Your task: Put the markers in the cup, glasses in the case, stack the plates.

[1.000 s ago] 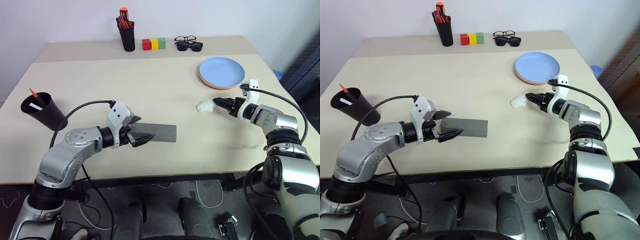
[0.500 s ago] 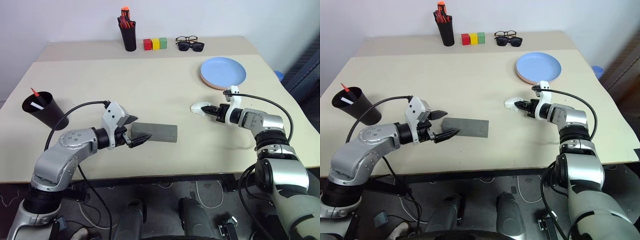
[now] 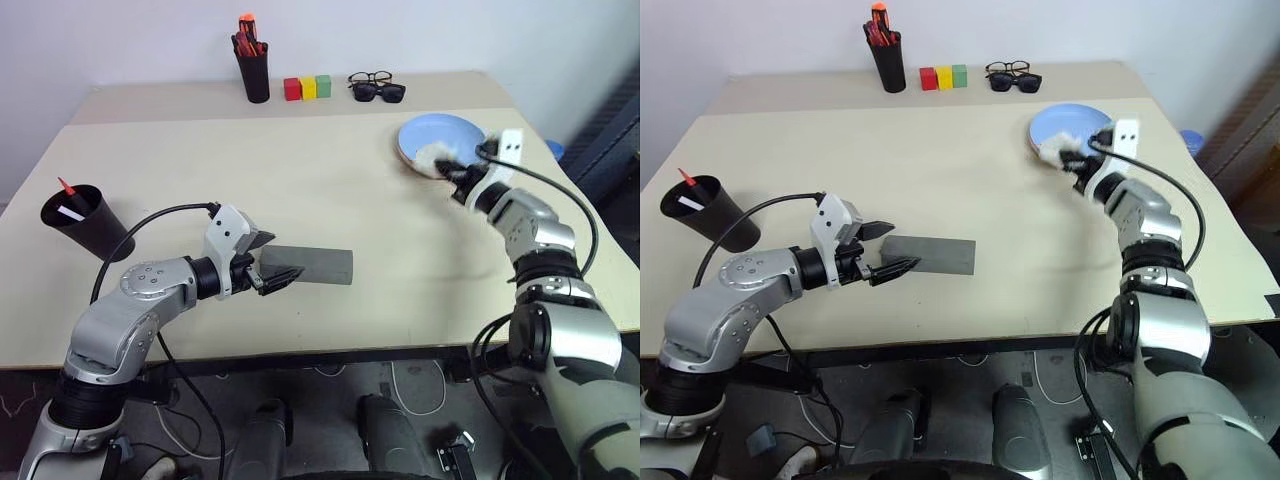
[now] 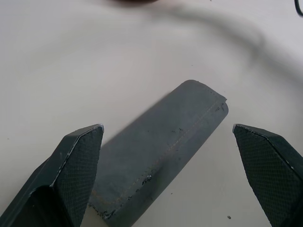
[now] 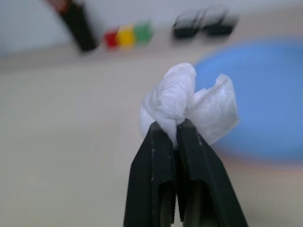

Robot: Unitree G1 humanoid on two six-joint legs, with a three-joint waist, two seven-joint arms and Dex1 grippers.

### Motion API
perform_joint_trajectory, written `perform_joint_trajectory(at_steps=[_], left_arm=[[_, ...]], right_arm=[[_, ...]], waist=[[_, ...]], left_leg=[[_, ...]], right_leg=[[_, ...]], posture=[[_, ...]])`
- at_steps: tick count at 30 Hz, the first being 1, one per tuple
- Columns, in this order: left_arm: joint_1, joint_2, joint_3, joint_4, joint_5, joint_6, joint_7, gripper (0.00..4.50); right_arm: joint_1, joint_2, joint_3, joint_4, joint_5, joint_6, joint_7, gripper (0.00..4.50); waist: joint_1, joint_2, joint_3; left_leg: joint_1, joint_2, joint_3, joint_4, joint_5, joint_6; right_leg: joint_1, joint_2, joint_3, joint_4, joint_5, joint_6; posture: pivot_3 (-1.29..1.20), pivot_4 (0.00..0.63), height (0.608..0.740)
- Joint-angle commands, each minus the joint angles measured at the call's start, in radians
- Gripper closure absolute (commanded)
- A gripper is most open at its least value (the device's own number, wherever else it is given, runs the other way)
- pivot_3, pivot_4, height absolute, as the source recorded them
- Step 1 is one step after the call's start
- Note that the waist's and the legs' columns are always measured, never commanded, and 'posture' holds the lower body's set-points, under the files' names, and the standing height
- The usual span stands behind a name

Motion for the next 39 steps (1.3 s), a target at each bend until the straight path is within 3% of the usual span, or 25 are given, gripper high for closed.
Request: perform_joint_trajectory(at_steps=[1,7,13,27,32,35,37,39], left_arm=[[0.024,0.007,0.053,-0.061,-0.004,-0.004,0.029,0.0],[0.097,0.004,0.109,-0.138,-0.024,0.028,0.087,0.0],[0.14,0.007,0.137,-0.182,-0.046,0.053,0.112,0.0],[0.079,0.009,0.067,-0.111,-0.045,0.042,0.067,0.0],[0.087,0.015,0.068,-0.117,-0.048,0.043,0.061,0.0],[0.093,0.017,0.075,-0.122,-0.05,0.046,0.062,0.0],[0.1,0.018,0.083,-0.128,-0.055,0.049,0.064,0.0],[0.11,0.021,0.091,-0.136,-0.058,0.051,0.068,0.0]], right_arm=[[-0.065,-0.01,0.008,0.094,-0.051,-0.158,-0.058,4.45],[-0.116,-0.002,0.006,0.172,-0.082,-0.218,-0.095,4.45],[-0.105,-0.004,0.026,0.168,-0.108,-0.237,-0.031,4.45],[0.072,-0.039,0.063,-0.047,-0.065,-0.103,0.354,4.45],[0.124,-0.031,0.067,-0.136,-0.052,-0.061,0.369,4.45],[0.085,-0.03,0.067,-0.086,-0.071,-0.093,0.319,4.45],[0.024,-0.031,0.057,-0.011,-0.081,-0.114,0.252,3.91],[-0.053,-0.033,0.051,0.079,-0.107,-0.163,0.113,3.09]], waist=[[0.0,0.0,0.0],[0.001,0.0,0.0],[0.001,0.0,0.0],[0.002,0.0,0.0],[0.001,0.0,0.0],[0.001,0.0,0.0],[0.001,0.0,0.0],[0.0,0.001,0.001]], left_leg=[[0.0,0.0,0.0,0.0,0.0,0.0],[0.0,0.0,0.0,-0.004,0.0,0.0],[0.0,0.0,0.0,-0.005,0.0,0.0],[0.0,0.0,0.0,-0.005,0.0,0.0],[0.0,0.0,0.0,-0.005,0.0,0.0],[0.0,0.0,0.0,-0.004,0.0,0.0],[0.0,0.0,0.0,-0.004,0.0,0.0],[0.0,0.0,0.0,-0.004,0.0,0.0]], right_leg=[[0.0,0.0,0.0,0.0,0.0,0.0],[0.0,0.0,0.0,-0.005,0.0,0.0],[0.0,0.0,0.0,-0.006,0.0,0.0],[0.001,0.0,0.0,-0.006,0.0,0.0],[0.0,0.0,0.0,-0.006,0.0,0.0],[0.001,0.0,0.0,-0.006,0.0,0.0],[0.001,0.0,0.0,-0.006,0.0,0.0],[0.0,0.0,0.0,-0.006,0.001,0.0]], posture=[[0.0,0.15,0.74],[0.0,0.15,0.74],[0.0,0.15,0.74],[0.0,0.15,0.74],[0.0,0.15,0.74],[0.0,0.15,0.74],[0.0,0.15,0.74],[0.0,0.15,0.74]])
